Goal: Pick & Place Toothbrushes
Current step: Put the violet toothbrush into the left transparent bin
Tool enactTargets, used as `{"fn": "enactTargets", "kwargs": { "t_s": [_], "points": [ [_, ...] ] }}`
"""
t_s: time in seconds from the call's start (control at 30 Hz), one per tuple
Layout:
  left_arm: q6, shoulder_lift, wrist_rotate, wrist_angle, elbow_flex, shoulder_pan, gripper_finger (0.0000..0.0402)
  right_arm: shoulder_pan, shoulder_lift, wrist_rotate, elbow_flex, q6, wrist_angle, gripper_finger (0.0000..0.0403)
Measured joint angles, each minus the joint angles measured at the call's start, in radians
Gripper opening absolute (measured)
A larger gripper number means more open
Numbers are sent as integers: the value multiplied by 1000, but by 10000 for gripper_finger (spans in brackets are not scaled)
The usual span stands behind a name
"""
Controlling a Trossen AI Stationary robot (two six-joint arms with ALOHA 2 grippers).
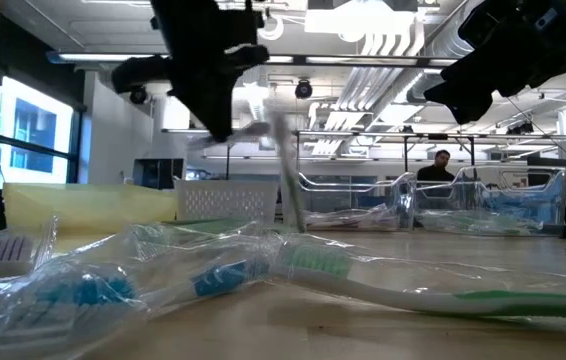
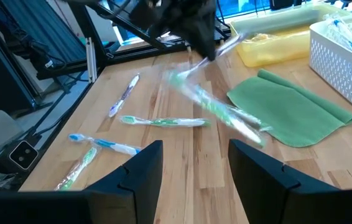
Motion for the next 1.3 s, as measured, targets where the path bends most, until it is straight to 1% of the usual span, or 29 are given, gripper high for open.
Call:
{"fn": "enactTargets", "kwargs": {
  "t_s": [0.2,0.3,0.37,0.43,0.5,0.63,0.7,0.77,0.9,0.97,1.07,1.2,1.3],
  "points": [
    [0,-1,-179,18,40,0,6,0,0,0,0,0,0,175],
    [0,-1,-263,98,42,7,6,0,0,0,0,2,0,175],
    [-15,-1,-292,164,42,24,6,0,0,-1,0,29,3,175],
    [-46,-2,-288,229,42,57,6,0,0,-24,0,45,12,175],
    [-54,-2,-256,286,42,100,6,0,0,-73,0,48,34,175],
    [-36,-2,-171,408,42,194,6,0,-2,-206,0,49,87,175],
    [-23,-2,-100,483,42,244,6,0,-2,-259,0,45,91,175],
    [-24,-2,-8,561,43,297,6,0,-2,-286,0,31,91,175],
    [-62,-1,170,714,43,393,6,0,-2,-273,0,16,85,175],
    [-101,5,220,777,44,433,6,0,-2,-272,0,15,85,175],
    [-150,9,300,820,44,491,6,0,-2,-270,0,11,85,175],
    [-215,32,378,854,43,541,5,0,-2,-264,0,-24,85,175],
    [-234,64,401,910,45,548,5,0,-2,-223,0,-31,84,175]
  ]
}}
